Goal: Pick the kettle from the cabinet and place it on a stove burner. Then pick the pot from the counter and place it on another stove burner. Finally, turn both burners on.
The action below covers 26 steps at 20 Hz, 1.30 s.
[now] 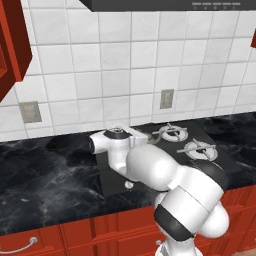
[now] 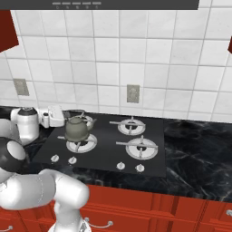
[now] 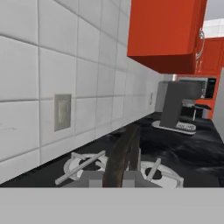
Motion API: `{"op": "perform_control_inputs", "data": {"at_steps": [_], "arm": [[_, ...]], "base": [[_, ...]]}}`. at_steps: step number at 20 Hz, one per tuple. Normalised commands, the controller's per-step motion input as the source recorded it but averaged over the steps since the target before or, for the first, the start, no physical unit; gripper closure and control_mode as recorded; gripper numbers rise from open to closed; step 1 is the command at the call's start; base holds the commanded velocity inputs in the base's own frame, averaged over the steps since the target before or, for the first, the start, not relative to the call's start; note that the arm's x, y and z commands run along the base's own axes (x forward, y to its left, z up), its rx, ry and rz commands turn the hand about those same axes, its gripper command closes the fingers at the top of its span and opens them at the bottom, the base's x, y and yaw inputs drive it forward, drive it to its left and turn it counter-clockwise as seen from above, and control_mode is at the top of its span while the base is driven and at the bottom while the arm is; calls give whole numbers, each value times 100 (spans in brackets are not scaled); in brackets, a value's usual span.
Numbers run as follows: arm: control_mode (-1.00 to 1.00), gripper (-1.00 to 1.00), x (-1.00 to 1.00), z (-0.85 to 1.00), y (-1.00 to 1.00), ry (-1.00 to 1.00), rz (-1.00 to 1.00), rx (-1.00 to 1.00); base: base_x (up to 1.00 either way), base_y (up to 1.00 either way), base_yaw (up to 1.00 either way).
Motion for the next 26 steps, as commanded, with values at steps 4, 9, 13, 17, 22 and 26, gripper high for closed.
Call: {"op": "perform_control_inputs", "data": {"at_steps": [4, 9, 13, 17, 22, 26], "arm": [[-100, 100, 26, -32, 2, -1, -4, 0], [-100, 100, 16, -26, 0, -1, -6, 0], [-100, 100, 24, -21, 0, 0, -5, 0], [-100, 100, 31, -16, 0, 0, -5, 0], [-100, 100, 27, -19, 0, 0, -3, 0], [-100, 100, 17, -25, 0, 0, -2, 0]], "base": [[0, 0, 0], [0, 0, 0], [0, 0, 0], [0, 0, 0], [0, 0, 0], [0, 0, 0]]}}
